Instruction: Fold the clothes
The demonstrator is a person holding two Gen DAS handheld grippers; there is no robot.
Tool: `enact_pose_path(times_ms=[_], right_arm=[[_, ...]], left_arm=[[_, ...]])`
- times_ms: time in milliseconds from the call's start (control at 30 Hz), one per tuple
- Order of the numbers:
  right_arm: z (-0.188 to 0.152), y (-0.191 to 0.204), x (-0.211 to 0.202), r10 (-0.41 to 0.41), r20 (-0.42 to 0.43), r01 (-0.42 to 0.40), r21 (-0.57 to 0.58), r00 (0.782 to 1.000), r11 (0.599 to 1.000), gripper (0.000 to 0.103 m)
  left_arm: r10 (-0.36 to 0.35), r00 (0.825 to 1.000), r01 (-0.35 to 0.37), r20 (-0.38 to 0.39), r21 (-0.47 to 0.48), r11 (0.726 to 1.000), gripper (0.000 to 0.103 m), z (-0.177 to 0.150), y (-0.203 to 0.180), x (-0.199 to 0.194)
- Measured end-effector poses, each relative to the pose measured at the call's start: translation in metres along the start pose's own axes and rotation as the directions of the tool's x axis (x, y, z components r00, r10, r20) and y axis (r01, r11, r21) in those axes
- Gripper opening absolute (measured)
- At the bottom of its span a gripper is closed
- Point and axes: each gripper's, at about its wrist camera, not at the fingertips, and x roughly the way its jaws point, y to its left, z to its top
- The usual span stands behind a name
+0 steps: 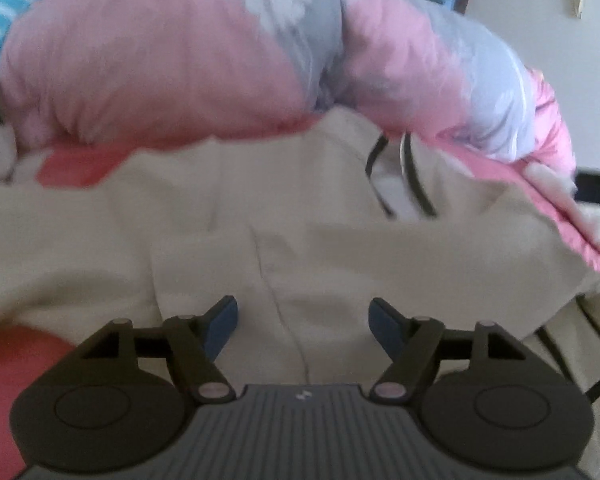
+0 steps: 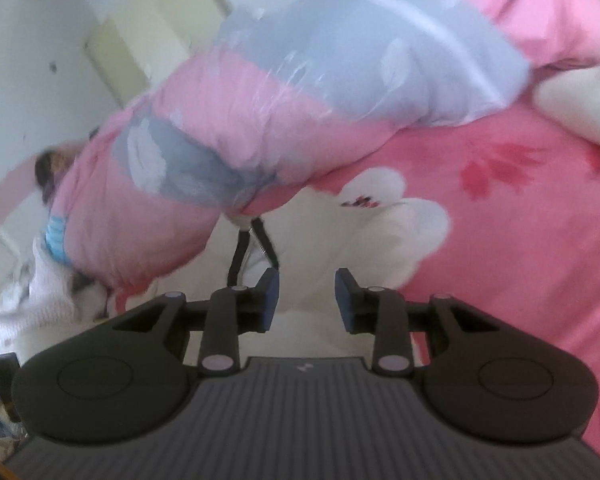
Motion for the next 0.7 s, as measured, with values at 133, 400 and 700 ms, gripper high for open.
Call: enact_pose_path(times_ms=[133, 400, 700], right_arm=[[0.024, 0.004, 0.059, -0.014, -0.144, 0.021, 0.051, 0.989, 0.998, 0.035], [0.054, -0.010, 0.167, -0.247, -0.429, 0.321, 0.109, 0.869, 0.941, 0.038], [0.047, 0.013, 0.197, -0.412, -0.465, 0.444, -0.043, 0.784, 0.895, 0.034]], left_arm=[[-0.031, 0.999, 0.031, 0.033, 0.008, 0.999, 0.074, -0.009, 0.007, -0.008], [-0.109, 0.994, 0.109, 0.022, -0.003, 0.994, 0.086, -0.011, 0.016, -0.006], [-0.129, 0.991, 0.129, 0.024, 0.009, 0.992, 0.093, -0.013, 0.013, -0.004]])
